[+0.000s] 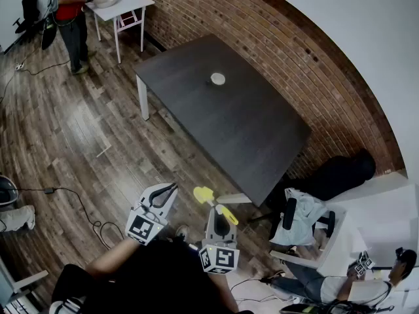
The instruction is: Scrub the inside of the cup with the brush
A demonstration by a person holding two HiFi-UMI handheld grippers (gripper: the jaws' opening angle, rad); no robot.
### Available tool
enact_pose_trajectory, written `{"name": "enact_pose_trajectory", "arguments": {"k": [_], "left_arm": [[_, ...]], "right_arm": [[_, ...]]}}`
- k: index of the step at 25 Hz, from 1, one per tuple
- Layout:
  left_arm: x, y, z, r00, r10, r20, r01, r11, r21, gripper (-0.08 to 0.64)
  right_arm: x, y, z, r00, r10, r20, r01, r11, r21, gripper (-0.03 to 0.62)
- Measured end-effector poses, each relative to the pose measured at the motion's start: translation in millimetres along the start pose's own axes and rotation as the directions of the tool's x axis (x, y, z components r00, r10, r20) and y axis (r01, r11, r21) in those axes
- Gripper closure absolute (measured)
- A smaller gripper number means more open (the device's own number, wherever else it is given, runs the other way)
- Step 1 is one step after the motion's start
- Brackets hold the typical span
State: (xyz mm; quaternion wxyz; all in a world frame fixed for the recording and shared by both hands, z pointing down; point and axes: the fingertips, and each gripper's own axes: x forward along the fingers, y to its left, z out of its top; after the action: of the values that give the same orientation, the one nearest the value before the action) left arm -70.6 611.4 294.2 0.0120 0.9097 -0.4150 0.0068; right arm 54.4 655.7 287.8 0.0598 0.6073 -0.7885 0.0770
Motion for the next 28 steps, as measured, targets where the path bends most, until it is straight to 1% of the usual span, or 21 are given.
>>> {"name": "enact_pose_trajectory", "arguments": {"k": [8,13,15,22,25,28], "left_arm": [[-4,4,-1,1.0,-0.002,0.001,0.002,1.0,0.001,0.512],[-3,6,-1,1.0,-0.006,0.005,0.006,1.0,-0.005,0.512],[-5,10,-1,1.0,-0.007,0.005,0.007,1.0,-0.004,0.512],[-10,33,-4,1.0,-0.01,0.0,0.01,1.0,-0.012,0.512],[-19,49,-10,1.0,-0.021,-0.009,0.021,1.0,-0.021,0.512],[-32,67,-15,1.0,-0.023,-0.005,0.023,1.0,-0.013,0.511]], "right_arm": [[-1,4,-1,1.0,-0.013,-0.005,0.013,1.0,-0.001,0.543],[1,5,2,1.0,-0.008,0.022,0.007,0.999,0.036,0.543],[3,9,5,1.0,-0.011,0.025,0.01,0.999,0.037,0.543],[22,28,8,1.0,-0.017,0.013,0.017,1.0,0.02,0.543],[33,43,7,1.0,-0.025,0.013,0.025,1.0,0.018,0.543],[41,59,5,0.999,-0.035,0.019,0.035,0.999,0.016,0.543]]}}
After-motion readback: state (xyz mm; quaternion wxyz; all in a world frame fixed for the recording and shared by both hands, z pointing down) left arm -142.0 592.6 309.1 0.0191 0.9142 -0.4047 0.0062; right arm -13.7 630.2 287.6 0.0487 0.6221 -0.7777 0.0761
